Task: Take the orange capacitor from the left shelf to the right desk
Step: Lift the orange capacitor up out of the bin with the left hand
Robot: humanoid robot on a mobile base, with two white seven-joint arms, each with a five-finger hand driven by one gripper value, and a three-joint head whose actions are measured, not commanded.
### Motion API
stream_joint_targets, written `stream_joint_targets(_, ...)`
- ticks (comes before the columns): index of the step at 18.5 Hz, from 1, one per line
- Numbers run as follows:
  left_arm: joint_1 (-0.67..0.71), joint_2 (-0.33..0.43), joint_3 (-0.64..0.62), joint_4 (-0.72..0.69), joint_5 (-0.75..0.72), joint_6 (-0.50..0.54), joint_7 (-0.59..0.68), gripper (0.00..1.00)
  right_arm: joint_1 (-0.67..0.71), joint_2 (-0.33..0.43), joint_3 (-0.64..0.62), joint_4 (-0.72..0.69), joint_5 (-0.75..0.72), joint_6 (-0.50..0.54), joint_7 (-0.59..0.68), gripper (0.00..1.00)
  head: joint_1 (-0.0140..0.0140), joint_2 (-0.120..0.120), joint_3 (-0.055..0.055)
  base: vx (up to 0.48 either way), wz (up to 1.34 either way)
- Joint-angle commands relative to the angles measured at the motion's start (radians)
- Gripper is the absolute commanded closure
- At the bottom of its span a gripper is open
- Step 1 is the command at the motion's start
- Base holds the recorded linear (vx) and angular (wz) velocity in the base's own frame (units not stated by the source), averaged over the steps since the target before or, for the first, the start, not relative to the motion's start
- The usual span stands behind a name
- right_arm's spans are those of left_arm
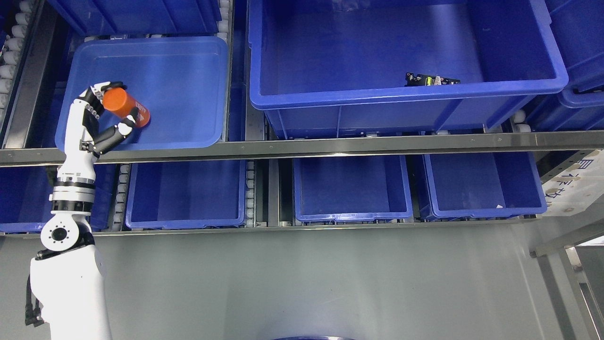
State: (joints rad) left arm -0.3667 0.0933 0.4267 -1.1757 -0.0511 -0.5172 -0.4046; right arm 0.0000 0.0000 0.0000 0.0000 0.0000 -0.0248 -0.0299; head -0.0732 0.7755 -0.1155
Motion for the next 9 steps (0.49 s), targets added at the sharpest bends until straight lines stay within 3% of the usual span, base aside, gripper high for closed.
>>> stream_joint_targets(1,-0.116,-0.076,0.050,-0.031,0.042,-0.012,0.003,1.00,0.020,-0.017,-0.012,-0.017,0.005,0.000,0.001,0.00,0.0000,0.000,0.000,0.000,0.00)
stream_joint_targets(9,-0.110,-0.076,0.005,-0.252,0.089,-0.012,0.121,1.00,0.020,-0.017,-0.012,-0.017,0.005,0.000,0.001,0.00,0.0000,0.000,0.000,0.000,0.00)
